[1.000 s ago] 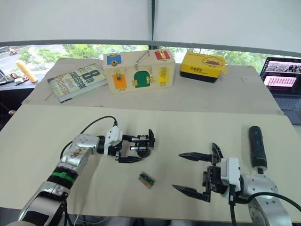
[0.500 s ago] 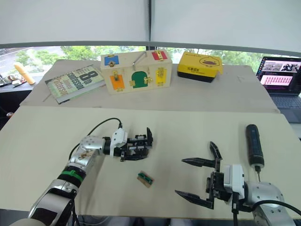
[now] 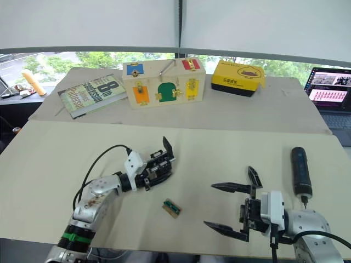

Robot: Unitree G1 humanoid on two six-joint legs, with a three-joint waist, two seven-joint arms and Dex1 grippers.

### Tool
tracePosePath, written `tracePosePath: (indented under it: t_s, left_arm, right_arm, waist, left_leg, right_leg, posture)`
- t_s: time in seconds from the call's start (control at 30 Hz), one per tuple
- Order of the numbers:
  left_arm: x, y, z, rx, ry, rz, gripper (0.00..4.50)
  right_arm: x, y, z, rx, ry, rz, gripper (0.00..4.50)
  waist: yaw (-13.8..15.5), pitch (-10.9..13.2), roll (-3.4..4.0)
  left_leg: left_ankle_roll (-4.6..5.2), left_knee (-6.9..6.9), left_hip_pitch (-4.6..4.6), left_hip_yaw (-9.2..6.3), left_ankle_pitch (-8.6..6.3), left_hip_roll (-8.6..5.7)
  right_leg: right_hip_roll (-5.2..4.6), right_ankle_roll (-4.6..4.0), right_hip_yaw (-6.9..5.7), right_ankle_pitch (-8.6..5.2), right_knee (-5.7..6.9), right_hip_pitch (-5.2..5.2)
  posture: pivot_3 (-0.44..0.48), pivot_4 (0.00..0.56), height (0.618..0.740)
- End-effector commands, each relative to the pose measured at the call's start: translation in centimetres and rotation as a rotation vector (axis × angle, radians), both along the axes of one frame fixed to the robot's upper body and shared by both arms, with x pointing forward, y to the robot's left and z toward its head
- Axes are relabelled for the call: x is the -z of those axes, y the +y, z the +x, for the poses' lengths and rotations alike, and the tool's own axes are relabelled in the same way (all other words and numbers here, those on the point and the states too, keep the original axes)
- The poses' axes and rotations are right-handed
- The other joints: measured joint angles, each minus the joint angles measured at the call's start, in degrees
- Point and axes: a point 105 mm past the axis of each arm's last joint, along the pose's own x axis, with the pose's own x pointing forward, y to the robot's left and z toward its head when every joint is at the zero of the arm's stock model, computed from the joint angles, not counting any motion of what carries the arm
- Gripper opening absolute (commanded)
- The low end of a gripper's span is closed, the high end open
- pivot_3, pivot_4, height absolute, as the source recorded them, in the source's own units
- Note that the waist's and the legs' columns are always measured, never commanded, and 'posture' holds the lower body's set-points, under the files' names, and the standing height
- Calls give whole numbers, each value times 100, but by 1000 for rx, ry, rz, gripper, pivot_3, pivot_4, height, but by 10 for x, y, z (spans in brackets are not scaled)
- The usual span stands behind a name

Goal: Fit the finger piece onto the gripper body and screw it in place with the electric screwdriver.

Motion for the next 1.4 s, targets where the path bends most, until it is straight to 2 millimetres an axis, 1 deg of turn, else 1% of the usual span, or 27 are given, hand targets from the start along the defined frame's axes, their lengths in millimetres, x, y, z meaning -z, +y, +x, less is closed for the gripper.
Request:
tracePosePath:
  t_s: [0.03,0.13,0.23,0.3,0.57,0.6,0.63,0.7,0.83,0.93,1.0,1.1,1.17,1.23,1.3,1.37,1.4]
  left_arm:
    - [-17,-10,0,-54,-78,-21,2382]
    - [-12,-21,-7,-46,-60,-30,2382]
    - [-2,-21,-6,-93,-51,-2,2382]
    - [2,-21,-7,-101,-48,14,2382]
    - [7,-21,-10,-114,-16,16,2382]
    - [7,-20,-9,-123,-9,9,3395]
    - [8,-19,-9,-124,-2,9,3663]
    - [9,-15,-9,-124,9,7,4451]
    - [7,1,-9,-121,11,4,4451]
    - [3,16,-12,-65,12,13,4451]
    - [2,24,-15,-1,30,17,4451]
    - [2,30,-23,115,62,35,4451]
    - [4,42,-19,165,77,85,4451]
    - [5,51,-7,173,79,121,4451]
    - [3,51,0,220,76,131,4451]
    - [0,48,10,251,58,127,4451]
    - [1,45,11,295,58,138,4451]
  right_arm:
    - [-5,3,-1,-20,-22,12,4500]
    - [-6,3,0,-32,-21,8,4500]
    - [-9,4,1,-39,-24,6,4500]
    - [-10,4,0,-43,-23,3,4500]
    - [-13,3,2,-47,-24,-2,4500]
    - [-13,3,4,-46,-27,-1,4500]
    - [-14,3,5,-44,-28,-1,4500]
    - [-15,3,6,-43,-30,-1,4500]
    - [-16,4,7,-41,-32,-1,4500]
    - [-17,5,8,-40,-33,-2,4500]
    - [-17,5,8,-36,-34,-2,4500]
    - [-16,6,7,-31,-31,0,4500]
    - [-16,7,5,-31,-30,2,4500]
    - [-16,8,7,-28,-38,4,4500]
    - [-18,8,10,-20,-49,9,4500]
    - [-17,8,11,-23,-47,10,4500]
    - [-16,9,10,-28,-43,8,4500]
  waist:
    - [15,0,0]
    - [31,0,0]
    - [38,0,0]
    - [49,0,0]
    - [47,0,0]
    - [47,0,0]
    - [47,0,0]
    - [46,0,0]
    - [41,-1,1]
    - [25,-1,2]
    - [25,-1,2]
    - [36,-2,3]
    - [51,-2,3]
    - [50,-2,4]
    - [41,-2,4]
    - [33,-2,3]
    - [33,-2,3]
  left_leg:
    - [0,0,1,0,0,0]
    - [-1,0,2,2,0,2]
    - [0,0,4,2,0,2]
    - [0,1,4,3,0,1]
    - [0,0,5,1,0,2]
    - [0,1,6,1,0,2]
    - [0,1,6,1,0,2]
    - [1,0,6,1,0,2]
    - [0,0,7,1,0,2]
    - [0,0,8,2,0,4]
    - [0,0,9,3,1,4]
    - [0,0,9,4,1,4]
    - [0,1,7,5,1,2]
    - [-2,2,5,8,1,0]
    - [-5,4,7,10,3,-2]
    - [-8,4,7,14,5,-3]
    - [-8,4,7,15,5,-2]
  right_leg:
    - [3,0,-3,0,0,0]
    - [9,-1,-4,0,1,0]
    - [7,-2,-3,0,1,1]
    - [4,-2,-2,0,0,2]
    - [0,-4,-3,1,2,2]
    - [-1,-4,-3,1,3,2]
    - [-2,-4,-3,1,3,2]
    - [-2,-4,-3,1,3,2]
    - [-1,-5,-4,1,4,2]
    - [-1,-6,-5,0,4,1]
    - [0,-7,-6,0,6,0]
    - [-1,-8,-7,0,6,-1]
    - [-1,-7,-10,0,5,0]
    - [10,-7,-11,0,5,0]
    - [14,-7,-10,0,5,3]
    - [21,-8,-7,0,5,4]
    - [23,-8,-6,0,5,3]
  posture:
    - [0,150,740]
    - [0,150,740]
    - [0,150,740]
    - [0,150,740]
    - [0,150,740]
    - [0,150,740]
    - [0,150,740]
    - [0,150,740]
    - [0,150,740]
    - [0,150,740]
    - [0,150,740]
    - [0,150,740]
    - [0,150,740]
    - [0,150,740]
    - [0,150,740]
    - [0,150,740]
    - [0,150,740]
